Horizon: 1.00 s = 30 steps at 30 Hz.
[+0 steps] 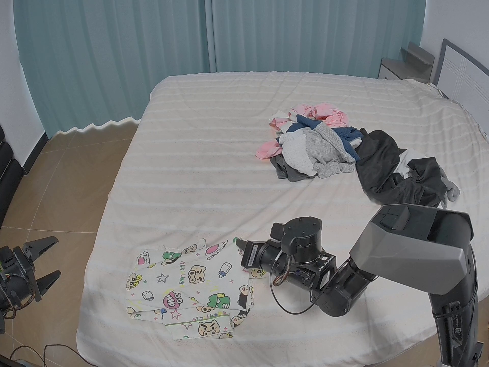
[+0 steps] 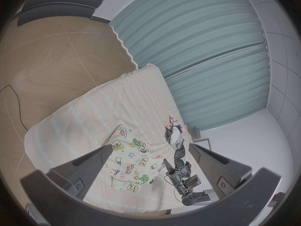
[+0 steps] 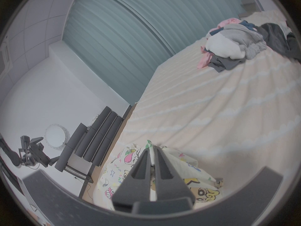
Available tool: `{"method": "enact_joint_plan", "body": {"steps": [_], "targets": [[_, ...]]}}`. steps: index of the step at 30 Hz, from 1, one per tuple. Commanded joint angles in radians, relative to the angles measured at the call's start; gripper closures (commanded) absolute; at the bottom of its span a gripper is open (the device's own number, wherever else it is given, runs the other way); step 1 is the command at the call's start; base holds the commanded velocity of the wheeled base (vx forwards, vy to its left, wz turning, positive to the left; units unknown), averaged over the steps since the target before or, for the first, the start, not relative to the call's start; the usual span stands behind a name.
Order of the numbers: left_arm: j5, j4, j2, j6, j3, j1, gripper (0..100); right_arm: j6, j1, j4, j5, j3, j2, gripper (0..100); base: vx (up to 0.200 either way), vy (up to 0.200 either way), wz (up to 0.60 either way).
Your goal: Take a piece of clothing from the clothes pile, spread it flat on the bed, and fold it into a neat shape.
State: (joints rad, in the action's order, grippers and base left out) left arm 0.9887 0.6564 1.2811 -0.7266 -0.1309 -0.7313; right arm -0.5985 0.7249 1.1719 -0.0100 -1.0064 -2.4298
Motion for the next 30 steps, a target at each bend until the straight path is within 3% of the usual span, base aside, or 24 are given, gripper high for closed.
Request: {"method": "enact_joint_plan", "body": {"steps": [1, 5, 6, 12, 17, 20, 25, 30], "targets": [[0.001, 0.0, 0.004, -0.001, 0.0, 0.001, 0, 0.02, -0.004, 0.005, -0.001, -0.041, -0.034, 100, 0.0, 0.0, 0.0], [0.001, 0.0, 0.003, -0.001, 0.0, 0.0, 0, 0.037, -0.004, -0.001, -0.001, -0.055, -0.037, 100, 0.0, 0.0, 0.0], [0.001, 0.0, 0.004, -0.001, 0.0, 0.001, 0, 0.04, -0.005, -0.001, -0.001, -0.061, -0.037, 0, 0.0, 0.0, 0.0], [0.001, 0.0, 0.004, -0.001, 0.002, 0.001, 0, 0.045, -0.025, 0.009, -0.001, -0.052, -0.025, 0, 0.0, 0.0, 0.0], [0.001, 0.0, 0.007, -0.001, 0.002, 0.001, 0, 0.043, -0.047, 0.008, -0.016, 0.078, 0.061, 0, 0.0, 0.0, 0.0], [0.001, 0.0, 0.017, -0.001, 0.0, 0.001, 0, 0.043, -0.032, 0.009, -0.076, 0.213, 0.136, 0, 0.0, 0.0, 0.0], [0.001, 0.002, 0.027, -0.001, -0.001, 0.001, 0, 0.039, 0.005, 0.009, -0.266, 0.381, 0.255, 0, 0.0, 0.0, 0.0], [0.001, 0.002, 0.027, -0.001, 0.0, 0.001, 0, 0.04, 0.027, 0.009, -0.286, 0.397, 0.241, 0, 0.0, 0.0, 0.0]]}}
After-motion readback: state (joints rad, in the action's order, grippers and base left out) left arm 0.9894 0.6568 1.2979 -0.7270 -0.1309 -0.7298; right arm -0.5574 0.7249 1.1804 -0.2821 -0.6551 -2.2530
